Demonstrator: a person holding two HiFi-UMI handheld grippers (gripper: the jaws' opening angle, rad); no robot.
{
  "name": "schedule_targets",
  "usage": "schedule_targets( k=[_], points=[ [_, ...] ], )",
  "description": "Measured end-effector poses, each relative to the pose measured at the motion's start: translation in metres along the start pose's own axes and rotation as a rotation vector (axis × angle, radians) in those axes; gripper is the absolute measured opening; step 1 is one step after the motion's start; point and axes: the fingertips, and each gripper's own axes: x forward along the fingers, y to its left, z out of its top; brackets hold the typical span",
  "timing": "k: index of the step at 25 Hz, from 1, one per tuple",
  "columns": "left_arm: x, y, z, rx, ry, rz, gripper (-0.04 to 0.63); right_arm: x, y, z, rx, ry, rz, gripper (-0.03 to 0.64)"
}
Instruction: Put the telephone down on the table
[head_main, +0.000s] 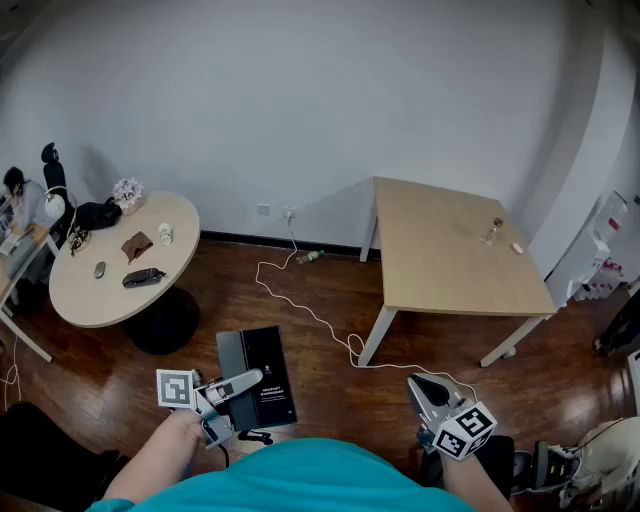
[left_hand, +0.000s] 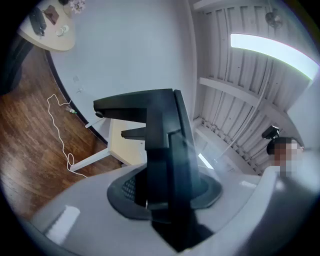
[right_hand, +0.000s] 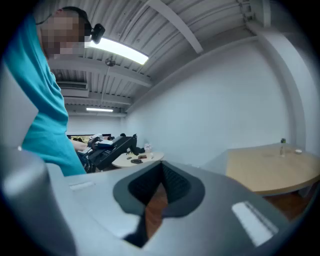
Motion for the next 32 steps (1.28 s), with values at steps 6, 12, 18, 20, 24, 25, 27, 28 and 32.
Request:
schedule_targets(
  k=[6, 12, 18, 20, 24, 25, 27, 28, 32],
  points=[
    [0.016, -0.001, -0.007, -0.004, 0.000, -0.008, 0.170, -0.017, -0.018, -0.006, 0.002, -0.006, -0.020, 0.002],
    [0.066, -0.009, -0.022, 0.008, 0.029, -0.020, 0.170, -0.062, -0.056, -0.010, 0.018, -0.017, -0.071, 0.002],
    [0.128, -0.019, -0.049, 0.006, 0.048, -0.046, 0.170, -0.115, -0.099, -0.010, 0.021, -0.024, -0.107, 0.002],
    [0.146, -0.020, -0.057, -0.006, 0.048, -0.060, 0.170, -0.131, -0.112, -0.014, 0.020, -0.015, -0.121, 0.002],
    [0.174, -0.014, -0.069, -0.027, 0.073, -0.058, 0.170, -0.150, -0.136, -0.021, 0.029, -0.002, -0.153, 0.002],
    [0.179, -0.012, -0.070, -0.030, 0.082, -0.058, 0.170, -0.152, -0.140, -0.021, 0.032, -0.002, -0.159, 0.002],
    [0.189, -0.008, -0.069, -0.035, 0.096, -0.065, 0.170, -0.150, -0.150, -0.021, 0.033, -0.001, -0.171, 0.002],
    [0.193, -0.004, -0.065, -0.039, 0.101, -0.068, 0.170, -0.147, -0.154, -0.020, 0.033, 0.001, -0.176, 0.002],
    [0.206, 0.016, -0.043, -0.057, 0.115, -0.071, 0.170, -0.123, -0.172, -0.017, 0.031, 0.005, -0.190, 0.002]
  ],
)
